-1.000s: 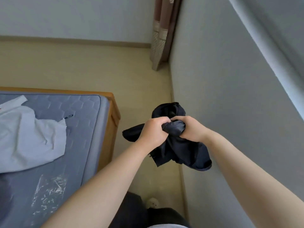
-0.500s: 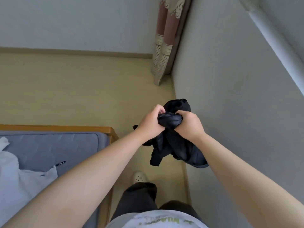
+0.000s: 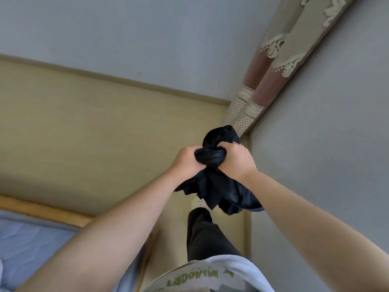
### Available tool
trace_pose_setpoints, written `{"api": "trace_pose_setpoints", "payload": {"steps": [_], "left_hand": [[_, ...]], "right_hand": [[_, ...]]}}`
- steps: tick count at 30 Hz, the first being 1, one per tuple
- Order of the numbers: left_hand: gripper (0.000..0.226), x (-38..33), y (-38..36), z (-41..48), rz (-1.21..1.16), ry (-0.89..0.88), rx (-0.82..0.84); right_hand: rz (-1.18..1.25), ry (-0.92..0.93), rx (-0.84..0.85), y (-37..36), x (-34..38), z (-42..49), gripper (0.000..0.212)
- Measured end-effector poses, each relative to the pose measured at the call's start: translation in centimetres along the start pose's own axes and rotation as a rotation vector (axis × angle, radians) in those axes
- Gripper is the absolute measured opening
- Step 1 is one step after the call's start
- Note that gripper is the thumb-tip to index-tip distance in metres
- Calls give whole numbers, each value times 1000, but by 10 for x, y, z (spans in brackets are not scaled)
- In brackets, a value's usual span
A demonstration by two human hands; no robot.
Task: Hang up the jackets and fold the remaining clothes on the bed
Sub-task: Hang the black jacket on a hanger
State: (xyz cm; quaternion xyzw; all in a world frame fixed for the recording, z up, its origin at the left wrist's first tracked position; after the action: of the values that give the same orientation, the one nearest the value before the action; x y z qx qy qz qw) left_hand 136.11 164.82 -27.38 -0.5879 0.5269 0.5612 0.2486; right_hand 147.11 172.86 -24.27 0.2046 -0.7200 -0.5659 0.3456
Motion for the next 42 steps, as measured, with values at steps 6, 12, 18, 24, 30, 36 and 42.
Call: {"api": "trace_pose_setpoints", "payload": {"steps": [6, 12, 18, 24, 30, 36, 42], "left_hand": [[15, 25, 125, 110, -63, 140, -261], [7, 62, 298, 156, -58, 145, -496], [9, 142, 494, 176, -148, 217, -652], [17, 210, 684, 145, -108, 362, -820], [17, 266, 832, 98, -224, 460, -1054], [3, 337, 987, 56, -279, 518, -1243], [14, 394, 1127, 8, -345, 663, -1359]], "right_hand": [[-93, 196, 137, -3, 75, 187, 12], [-148, 429, 171, -20, 225, 329, 5], [-145, 634, 201, -71, 416, 448, 11], [-163, 827, 274, -120, 622, 516, 10], [-169, 988, 297, -166, 799, 558, 18], [-124, 1150, 360, -230, 982, 603, 17], [-197, 1351, 441, -268, 1168, 624, 12]]}}
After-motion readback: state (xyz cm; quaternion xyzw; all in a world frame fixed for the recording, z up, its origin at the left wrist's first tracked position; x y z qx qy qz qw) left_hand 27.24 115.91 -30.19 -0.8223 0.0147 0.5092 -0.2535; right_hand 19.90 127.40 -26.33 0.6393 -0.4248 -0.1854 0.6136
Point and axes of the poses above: each hand's wrist, its own z-axis towards the middle knuckle, its own y-axis out of the back of the hand, x = y × z, the point moved 6 cm from there along z, towards the middle knuckle, and after that the axes turned 9 degrees about -z, right-handed, at the moved point
